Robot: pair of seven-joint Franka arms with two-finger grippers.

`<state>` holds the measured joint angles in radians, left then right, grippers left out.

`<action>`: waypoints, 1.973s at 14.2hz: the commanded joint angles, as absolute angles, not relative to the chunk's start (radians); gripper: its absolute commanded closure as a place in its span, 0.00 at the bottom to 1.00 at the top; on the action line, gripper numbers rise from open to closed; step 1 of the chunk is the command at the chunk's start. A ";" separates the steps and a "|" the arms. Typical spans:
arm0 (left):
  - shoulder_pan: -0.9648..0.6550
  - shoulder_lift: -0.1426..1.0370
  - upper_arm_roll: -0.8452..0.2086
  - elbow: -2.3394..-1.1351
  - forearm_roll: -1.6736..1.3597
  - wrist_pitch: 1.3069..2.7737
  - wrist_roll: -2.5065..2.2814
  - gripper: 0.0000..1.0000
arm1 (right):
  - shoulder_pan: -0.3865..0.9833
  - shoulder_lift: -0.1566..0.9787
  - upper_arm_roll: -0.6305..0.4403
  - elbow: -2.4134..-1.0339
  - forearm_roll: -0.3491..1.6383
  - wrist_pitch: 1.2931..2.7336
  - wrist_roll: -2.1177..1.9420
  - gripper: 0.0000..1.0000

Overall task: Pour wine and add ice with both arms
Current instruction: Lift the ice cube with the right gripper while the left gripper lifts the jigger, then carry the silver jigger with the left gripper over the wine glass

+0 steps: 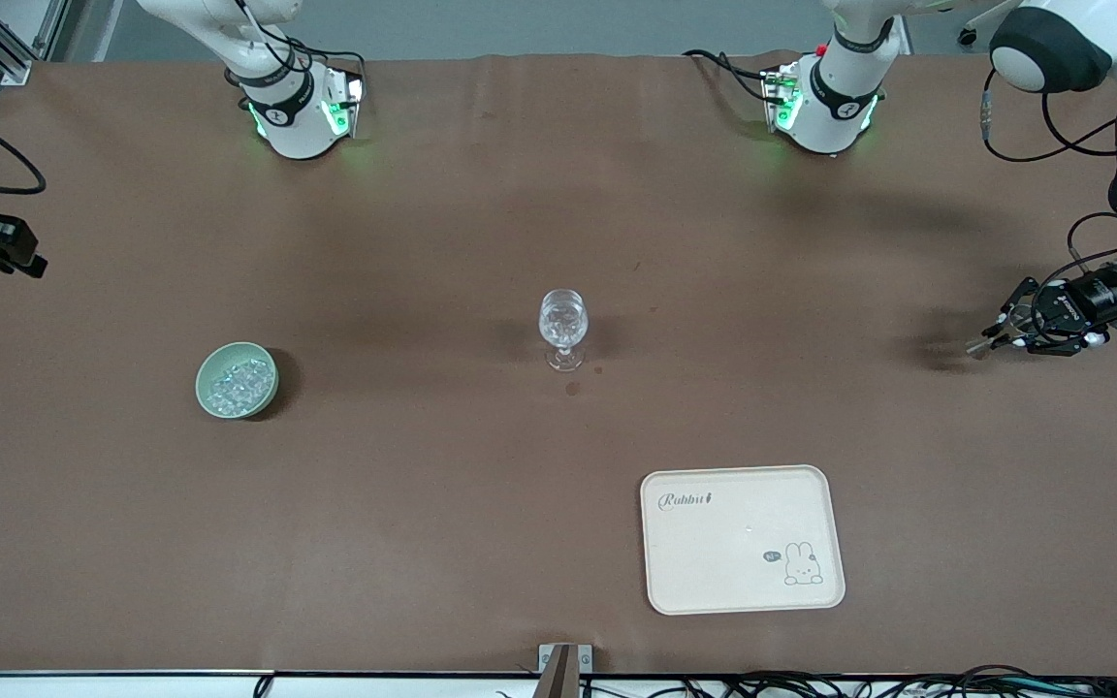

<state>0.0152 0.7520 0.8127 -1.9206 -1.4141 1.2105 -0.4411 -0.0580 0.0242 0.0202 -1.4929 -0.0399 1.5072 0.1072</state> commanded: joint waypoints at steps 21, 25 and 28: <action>-0.005 0.127 0.016 -1.993 -1.218 1.790 -1.057 0.99 | -0.051 0.008 0.023 -1.516 -0.023 1.522 0.098 0.99; 0.009 0.113 -0.167 -1.994 -1.152 1.932 -1.144 1.00 | -0.049 0.008 0.023 -1.516 -0.023 1.522 0.098 0.99; 0.008 0.124 -0.267 -1.991 -1.152 2.041 -1.198 1.00 | -0.049 0.008 0.023 -1.516 -0.023 1.522 0.098 0.99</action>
<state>-0.0056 0.1347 -0.2129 -1.9794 -1.1652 1.9895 -1.1616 -0.0513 0.0242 0.0263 -1.4960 -0.0398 1.5134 0.1070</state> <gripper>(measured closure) 0.784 0.722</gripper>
